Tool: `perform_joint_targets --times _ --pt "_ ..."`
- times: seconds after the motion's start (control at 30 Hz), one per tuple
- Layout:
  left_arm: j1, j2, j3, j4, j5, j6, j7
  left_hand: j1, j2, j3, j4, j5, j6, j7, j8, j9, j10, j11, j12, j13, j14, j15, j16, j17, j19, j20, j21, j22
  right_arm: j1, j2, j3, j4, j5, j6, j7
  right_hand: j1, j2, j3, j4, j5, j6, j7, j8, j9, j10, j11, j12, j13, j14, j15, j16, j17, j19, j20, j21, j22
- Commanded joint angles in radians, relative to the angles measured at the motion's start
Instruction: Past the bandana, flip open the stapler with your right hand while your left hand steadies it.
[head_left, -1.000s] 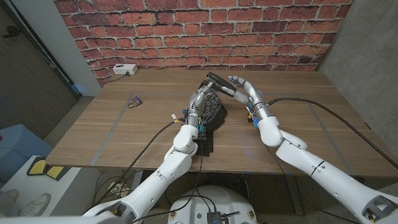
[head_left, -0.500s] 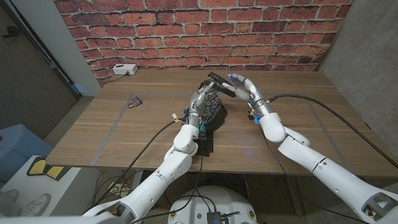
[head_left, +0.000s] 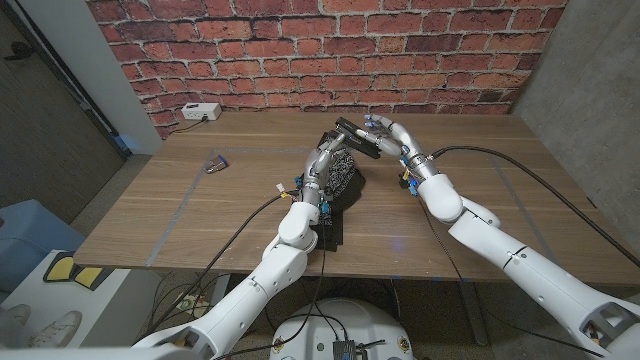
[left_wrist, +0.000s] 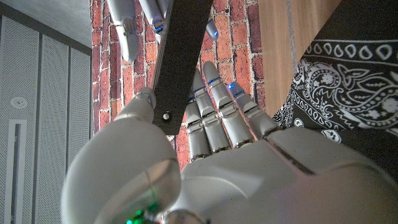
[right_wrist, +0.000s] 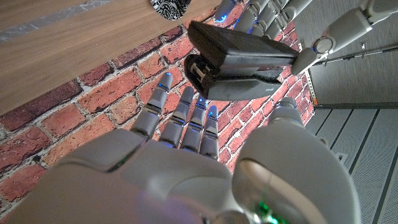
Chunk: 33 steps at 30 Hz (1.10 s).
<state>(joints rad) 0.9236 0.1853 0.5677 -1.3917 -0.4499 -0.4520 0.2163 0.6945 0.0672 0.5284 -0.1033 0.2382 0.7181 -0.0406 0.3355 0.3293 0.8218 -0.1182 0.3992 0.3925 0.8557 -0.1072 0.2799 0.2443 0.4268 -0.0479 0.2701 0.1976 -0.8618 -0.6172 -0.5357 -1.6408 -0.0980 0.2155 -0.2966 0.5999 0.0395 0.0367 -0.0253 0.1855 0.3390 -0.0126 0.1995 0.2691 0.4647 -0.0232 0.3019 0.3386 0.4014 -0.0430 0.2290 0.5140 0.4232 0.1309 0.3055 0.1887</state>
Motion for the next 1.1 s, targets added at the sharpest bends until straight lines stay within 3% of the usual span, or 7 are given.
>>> perform_joint_targets --times 0.03,0.37,0.63,0.97,1.1 --pt "0.006 0.007 0.002 -0.014 0.008 0.01 0.009 0.125 0.114 0.064 0.057 0.009 0.056 -0.058 0.003 0.005 0.084 -0.088 0.007 0.005 0.006 -0.13 0.0 0.005 -0.005 -0.042 0.005 0.003 0.029 0.002 -0.003 0.027 0.048 0.019 0.068 -0.003 0.001 0.004 -0.002 -0.001 -0.002 0.005 0.003 0.002 0.011 0.001 0.0 -0.001 0.0 -0.072 0.002 0.001 -0.001 0.002 -0.005 0.002" --pt "-0.008 0.002 0.007 0.011 0.006 0.003 -0.009 0.129 0.114 0.063 0.058 0.011 0.058 -0.058 0.003 0.009 0.082 -0.087 0.007 0.011 -0.001 -0.129 -0.007 0.005 -0.008 -0.042 0.005 0.002 0.051 -0.006 -0.006 0.047 0.122 0.039 0.157 -0.008 0.002 0.003 -0.005 -0.001 0.005 0.004 0.008 -0.004 0.042 -0.009 0.009 0.004 -0.024 -0.08 -0.008 -0.006 -0.016 0.007 -0.015 0.002" --pt "-0.011 0.006 0.01 0.017 0.01 0.008 -0.013 0.129 0.112 0.061 0.062 0.011 0.061 -0.059 0.004 0.013 0.082 -0.087 0.007 0.015 -0.001 -0.128 -0.009 0.006 -0.009 -0.042 0.004 0.002 0.056 -0.002 -0.006 0.056 0.133 0.056 0.169 -0.011 0.005 0.003 -0.007 -0.001 0.022 0.0 0.015 -0.007 0.059 -0.016 0.02 0.011 -0.031 -0.075 -0.009 -0.009 -0.021 0.01 -0.02 0.002" --pt "-0.013 0.004 0.011 0.03 -0.003 0.003 -0.031 0.13 0.111 0.058 0.065 0.012 0.064 -0.06 0.005 0.017 0.083 -0.088 0.007 0.02 0.001 -0.128 -0.011 0.007 -0.012 -0.04 0.003 0.001 0.077 0.01 -0.019 0.065 0.149 0.056 0.202 -0.013 0.007 0.003 -0.009 -0.001 0.026 0.008 0.016 -0.009 0.06 -0.014 0.023 0.016 -0.033 -0.073 -0.01 -0.012 -0.023 0.012 -0.023 0.002" --pt "-0.014 0.008 0.011 0.027 -0.004 0.006 -0.036 0.131 0.111 0.056 0.066 0.012 0.062 -0.061 0.003 0.018 0.084 -0.088 0.007 0.023 0.002 -0.128 -0.011 0.008 -0.012 -0.04 0.003 0.0 0.084 0.018 -0.026 0.075 0.151 0.057 0.208 -0.013 0.006 0.003 -0.012 -0.001 0.032 0.017 0.018 -0.012 0.088 -0.002 0.035 0.02 -0.025 -0.06 -0.007 -0.017 -0.017 0.013 -0.024 0.002"
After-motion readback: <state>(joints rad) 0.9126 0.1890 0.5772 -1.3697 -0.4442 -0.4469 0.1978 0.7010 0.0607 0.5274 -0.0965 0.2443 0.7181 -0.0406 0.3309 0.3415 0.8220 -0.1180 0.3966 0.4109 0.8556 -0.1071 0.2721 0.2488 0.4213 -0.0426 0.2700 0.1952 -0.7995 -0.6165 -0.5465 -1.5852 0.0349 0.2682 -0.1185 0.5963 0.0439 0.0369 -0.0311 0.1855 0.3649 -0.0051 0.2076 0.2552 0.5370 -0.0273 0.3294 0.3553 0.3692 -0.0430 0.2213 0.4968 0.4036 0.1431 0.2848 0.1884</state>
